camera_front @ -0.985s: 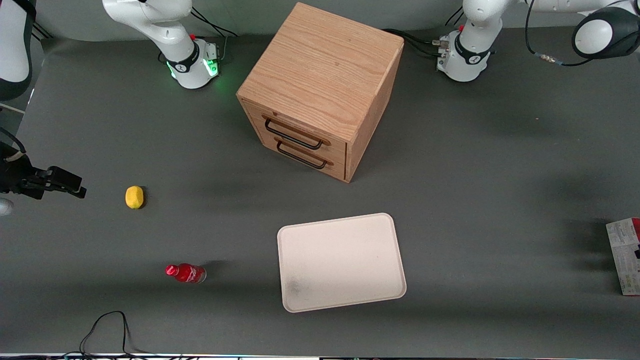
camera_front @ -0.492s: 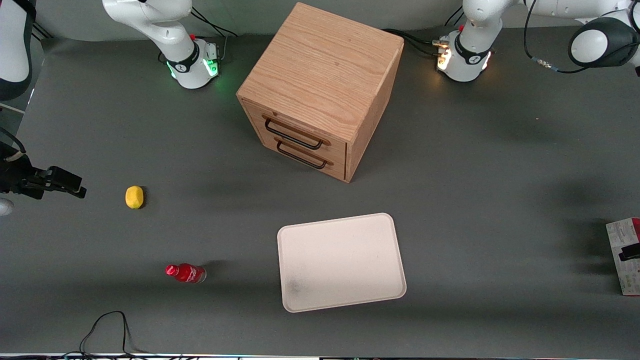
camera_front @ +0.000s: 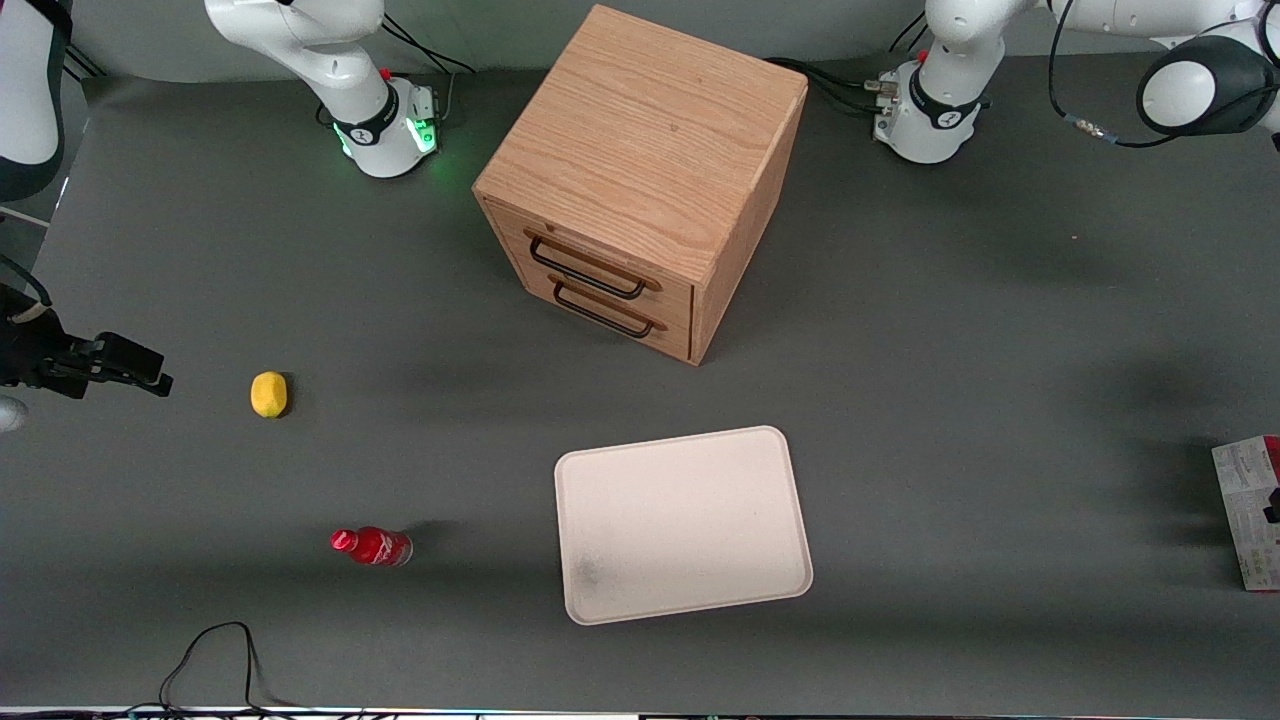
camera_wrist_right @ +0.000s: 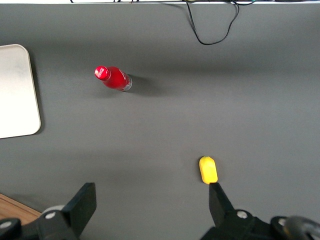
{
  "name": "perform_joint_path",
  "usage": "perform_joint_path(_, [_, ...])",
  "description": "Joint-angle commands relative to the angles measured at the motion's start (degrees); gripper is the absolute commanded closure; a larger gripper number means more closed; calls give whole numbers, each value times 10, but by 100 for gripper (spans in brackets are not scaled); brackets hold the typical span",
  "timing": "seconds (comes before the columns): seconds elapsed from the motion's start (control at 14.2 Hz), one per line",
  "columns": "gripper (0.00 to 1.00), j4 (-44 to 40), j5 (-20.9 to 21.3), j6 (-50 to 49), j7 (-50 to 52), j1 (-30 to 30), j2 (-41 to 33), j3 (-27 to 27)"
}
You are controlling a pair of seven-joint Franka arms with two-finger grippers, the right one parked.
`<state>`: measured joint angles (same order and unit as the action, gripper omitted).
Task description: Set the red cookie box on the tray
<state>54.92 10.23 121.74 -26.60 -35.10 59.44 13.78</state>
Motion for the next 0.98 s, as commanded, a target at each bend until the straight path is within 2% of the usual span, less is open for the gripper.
perform_joint_path(0.0, [100, -5, 5, -5, 0, 3, -4, -4])
perform_joint_path(0.28, [100, -2, 5, -64, 3, 6, -39, -4])
perform_joint_path(0.91, [100, 4, 9, -255, 3, 1, -202, -5])
